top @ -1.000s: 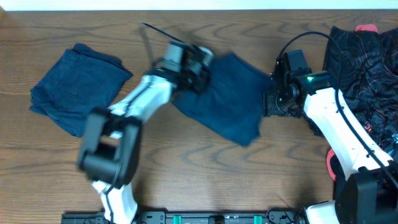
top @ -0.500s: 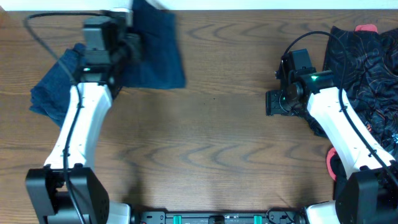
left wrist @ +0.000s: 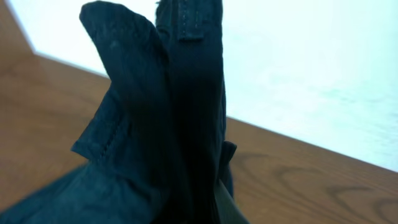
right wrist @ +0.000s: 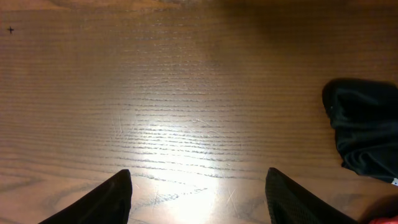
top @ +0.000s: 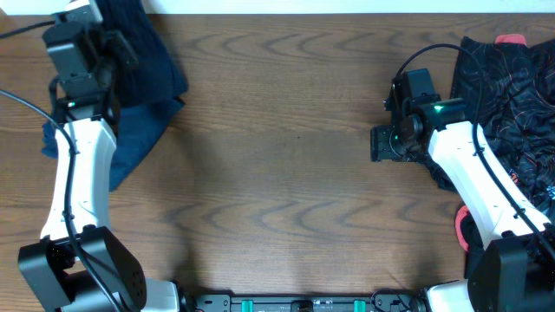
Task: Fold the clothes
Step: 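Lower the shorts onto the blue garment stack and flatten with left gripper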
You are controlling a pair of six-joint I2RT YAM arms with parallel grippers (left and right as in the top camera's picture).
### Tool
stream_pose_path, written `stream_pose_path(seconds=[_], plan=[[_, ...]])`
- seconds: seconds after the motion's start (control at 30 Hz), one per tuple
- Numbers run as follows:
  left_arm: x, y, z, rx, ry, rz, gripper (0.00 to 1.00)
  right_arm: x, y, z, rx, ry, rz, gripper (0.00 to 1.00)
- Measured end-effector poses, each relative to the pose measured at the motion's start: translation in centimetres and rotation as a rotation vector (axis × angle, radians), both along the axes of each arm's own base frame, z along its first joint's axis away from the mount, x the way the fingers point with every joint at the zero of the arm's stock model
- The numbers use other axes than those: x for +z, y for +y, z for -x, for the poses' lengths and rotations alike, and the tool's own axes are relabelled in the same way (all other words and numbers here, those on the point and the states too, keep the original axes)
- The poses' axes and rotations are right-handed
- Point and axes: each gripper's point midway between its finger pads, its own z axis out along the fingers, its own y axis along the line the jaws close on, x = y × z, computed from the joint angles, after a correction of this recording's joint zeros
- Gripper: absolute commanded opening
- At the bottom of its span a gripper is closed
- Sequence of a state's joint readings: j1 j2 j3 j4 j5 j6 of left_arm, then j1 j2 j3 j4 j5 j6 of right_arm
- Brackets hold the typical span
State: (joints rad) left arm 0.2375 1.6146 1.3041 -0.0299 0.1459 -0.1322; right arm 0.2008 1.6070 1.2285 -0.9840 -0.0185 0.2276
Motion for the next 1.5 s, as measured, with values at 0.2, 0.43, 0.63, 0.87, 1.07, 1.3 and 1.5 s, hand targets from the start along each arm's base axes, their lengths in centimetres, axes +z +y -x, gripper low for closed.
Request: stream_pose_path(seconds=[0.2, 0.43, 0.63, 0.87, 1.07, 1.3, 1.5], plan=[[-3.1, 1.9, 2.2, 0.078, 0.131, 0.085, 0.06, 0.0, 0.0, 0.0, 0.0, 0.001, 0.0, 0.67], [-6.5, 5.5, 6.0, 0.291, 0.292, 0.146, 0.06, 0.0, 0.0, 0.0, 0.0, 0.001, 0.0, 0.68], [-8.0, 8.4, 8.9, 0.437, 0.373, 0.168, 0.06, 0.0, 0.0, 0.1, 0.0, 0.002, 0.0, 0.68], [-8.9, 11.1, 11.6, 0.544, 0.421, 0.192, 0.07, 0.0, 0.0, 0.1, 0.0, 0.003, 0.001, 0.68], [-10.1, 12.4, 14.3, 0.606, 0.501, 0.213, 0.38, 0.0, 0.0, 0.2, 0.0, 0.006, 0.001, 0.68], [-10.5, 14.5, 16.8, 0.695, 0.541, 0.215, 0.7, -0.1, -0.1, 0.4, 0.0, 0.017, 0.004, 0.69], [-10.5, 15.5, 17.7, 0.733, 0.544, 0.216, 0.71, -0.1, -0.1, 0.3, -0.002, 0.015, 0.003, 0.73]])
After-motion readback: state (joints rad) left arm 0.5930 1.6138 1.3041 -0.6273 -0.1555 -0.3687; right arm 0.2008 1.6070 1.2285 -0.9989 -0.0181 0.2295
